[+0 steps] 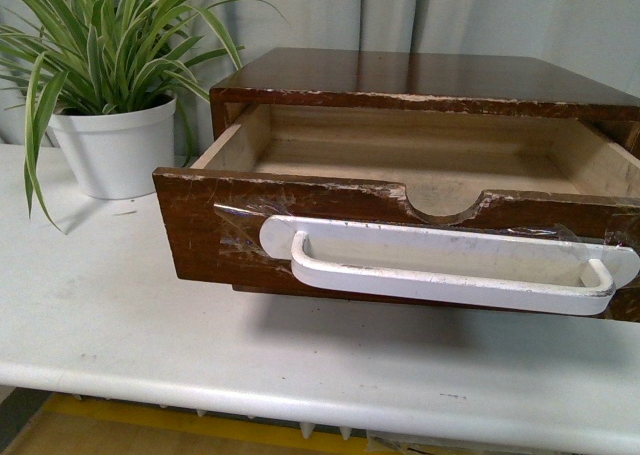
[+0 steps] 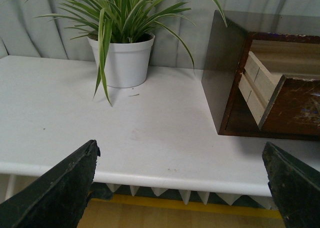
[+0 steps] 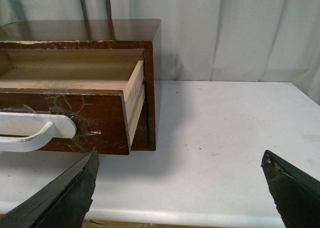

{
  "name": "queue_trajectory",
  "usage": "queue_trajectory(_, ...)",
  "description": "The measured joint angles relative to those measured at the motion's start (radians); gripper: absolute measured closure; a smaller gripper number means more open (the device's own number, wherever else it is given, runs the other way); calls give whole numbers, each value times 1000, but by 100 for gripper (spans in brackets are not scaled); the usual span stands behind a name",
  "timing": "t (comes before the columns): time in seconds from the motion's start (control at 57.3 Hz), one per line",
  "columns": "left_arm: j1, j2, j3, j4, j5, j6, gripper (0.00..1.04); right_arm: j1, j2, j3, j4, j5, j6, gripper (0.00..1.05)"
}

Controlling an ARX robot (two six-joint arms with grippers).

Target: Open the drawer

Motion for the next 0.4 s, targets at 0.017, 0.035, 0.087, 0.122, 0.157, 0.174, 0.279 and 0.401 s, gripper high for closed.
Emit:
queue_trajectory(0.017, 0, 0, 0, 0, 0, 0, 6, 0, 0, 0, 0, 0, 0, 9)
queue_trajectory(0.035, 0, 0, 0, 0, 0, 0, 6, 0, 0, 0, 0, 0, 0, 9)
queue_trajectory(0.087, 0, 0, 0, 0, 0, 0, 6, 0, 0, 0, 0, 0, 0, 9)
queue_trajectory(0.122, 0, 0, 0, 0, 0, 0, 6, 0, 0, 0, 0, 0, 0, 9)
queue_trajectory(0.157, 0, 0, 0, 0, 0, 0, 6, 0, 0, 0, 0, 0, 0, 9)
queue_trajectory(0.174, 0, 0, 0, 0, 0, 0, 6, 0, 0, 0, 0, 0, 0, 9)
queue_trajectory(0.279, 0, 0, 0, 0, 0, 0, 6, 0, 0, 0, 0, 0, 0, 9)
queue_trajectory(0.401, 0, 0, 0, 0, 0, 0, 6, 0, 0, 0, 0, 0, 0, 9)
